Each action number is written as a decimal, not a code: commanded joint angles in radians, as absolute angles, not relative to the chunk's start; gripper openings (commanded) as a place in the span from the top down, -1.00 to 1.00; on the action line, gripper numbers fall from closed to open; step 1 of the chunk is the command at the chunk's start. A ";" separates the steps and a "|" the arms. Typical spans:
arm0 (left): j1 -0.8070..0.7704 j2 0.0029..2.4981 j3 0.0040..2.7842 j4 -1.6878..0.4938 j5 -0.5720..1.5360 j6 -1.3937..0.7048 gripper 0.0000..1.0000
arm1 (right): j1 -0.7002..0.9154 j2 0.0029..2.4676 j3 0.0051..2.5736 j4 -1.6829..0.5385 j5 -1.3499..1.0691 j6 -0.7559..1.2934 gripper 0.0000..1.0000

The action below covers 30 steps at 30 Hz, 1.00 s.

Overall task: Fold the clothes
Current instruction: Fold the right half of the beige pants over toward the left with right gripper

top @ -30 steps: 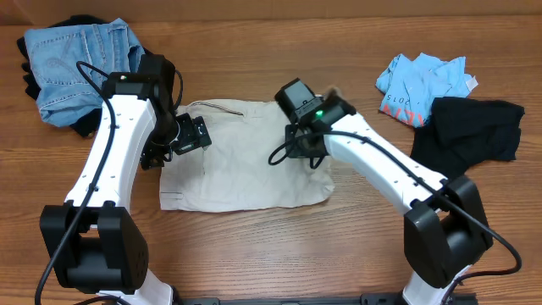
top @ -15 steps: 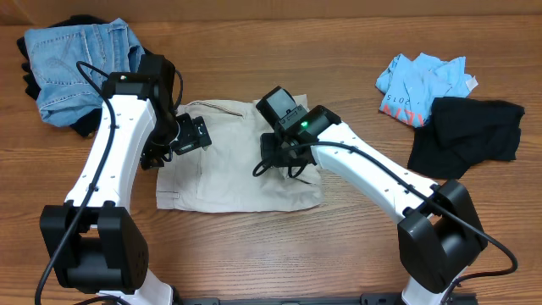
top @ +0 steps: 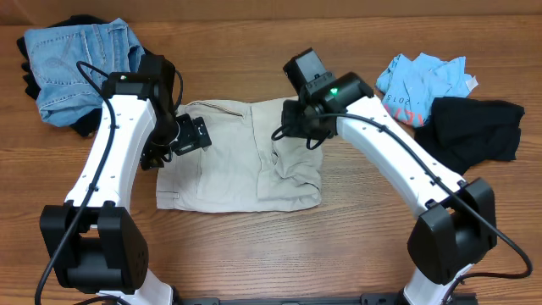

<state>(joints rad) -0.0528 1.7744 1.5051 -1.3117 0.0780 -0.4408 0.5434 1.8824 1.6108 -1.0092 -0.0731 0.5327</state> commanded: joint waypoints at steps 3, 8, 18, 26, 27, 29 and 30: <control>-0.055 1.763 1.514 -1.312 0.079 -0.426 -1.00 | 0.556 1.876 1.343 -0.718 -0.254 0.550 0.58; -0.055 1.763 1.514 -1.309 0.079 -0.426 -1.00 | 0.556 1.876 1.211 -0.637 -0.272 0.604 0.61; -0.055 1.763 1.514 -1.307 0.078 -0.426 -1.00 | 0.554 1.706 1.357 -0.773 -0.180 0.595 0.37; -0.055 1.763 1.514 -1.305 0.078 -0.426 -1.00 | 0.638 1.855 1.329 -0.738 -0.188 0.621 0.36; -0.055 1.763 1.514 -1.305 0.078 -0.426 -1.00 | 0.653 1.884 1.329 -0.730 -0.188 0.634 0.36; -0.055 1.763 1.514 -1.305 0.078 -0.426 -1.00 | 0.677 1.922 1.329 -0.709 -0.187 0.634 0.36; -0.055 1.763 1.514 -1.305 0.078 -0.426 -1.00 | 0.684 1.930 1.329 -0.708 -0.186 0.634 0.36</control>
